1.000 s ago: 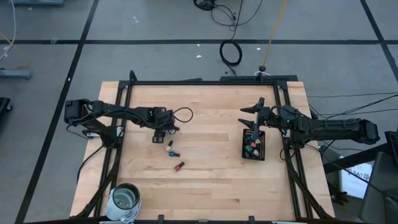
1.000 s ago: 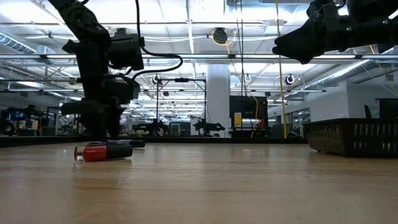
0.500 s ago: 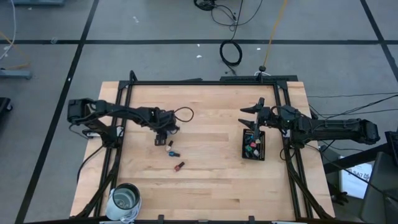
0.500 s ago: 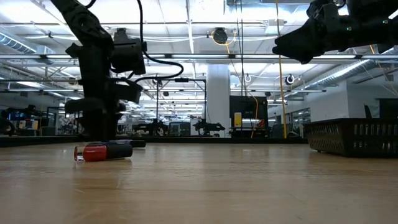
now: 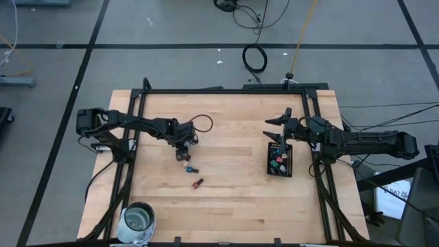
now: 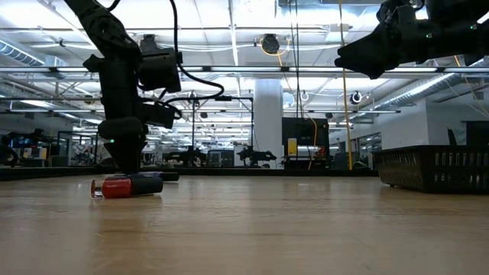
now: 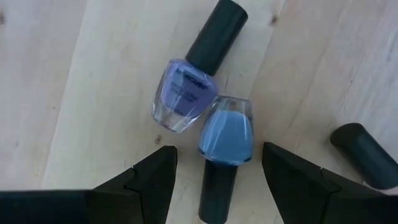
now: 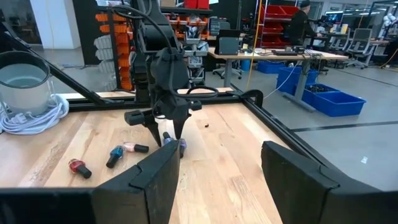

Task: Pick & Place Nail Polish
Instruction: Put the light blue nail polish into the black basket

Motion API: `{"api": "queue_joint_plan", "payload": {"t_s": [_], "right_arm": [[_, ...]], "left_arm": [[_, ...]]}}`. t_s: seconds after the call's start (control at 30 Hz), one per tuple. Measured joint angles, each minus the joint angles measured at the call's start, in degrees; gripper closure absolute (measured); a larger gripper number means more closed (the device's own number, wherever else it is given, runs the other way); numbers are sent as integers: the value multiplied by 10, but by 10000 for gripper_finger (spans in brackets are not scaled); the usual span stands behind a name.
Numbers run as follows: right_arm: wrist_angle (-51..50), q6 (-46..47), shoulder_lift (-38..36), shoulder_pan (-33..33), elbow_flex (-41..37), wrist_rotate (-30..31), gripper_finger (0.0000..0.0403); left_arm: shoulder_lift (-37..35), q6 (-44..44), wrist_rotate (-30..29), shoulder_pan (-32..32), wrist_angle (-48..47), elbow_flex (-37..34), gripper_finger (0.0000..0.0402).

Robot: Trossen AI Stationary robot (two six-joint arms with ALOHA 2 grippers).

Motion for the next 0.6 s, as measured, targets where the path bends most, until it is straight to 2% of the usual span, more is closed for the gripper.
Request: {"api": "queue_joint_plan", "payload": {"t_s": [0.23, 0.6], "right_arm": [[0, 3, 0, 0, 0, 0, 191], [0, 7, 0, 0, 0, 0, 191]], "left_arm": [[0, 24, 4, 0, -26, 0, 163], [-2, 14, 25, 0, -53, 0, 163]]}}
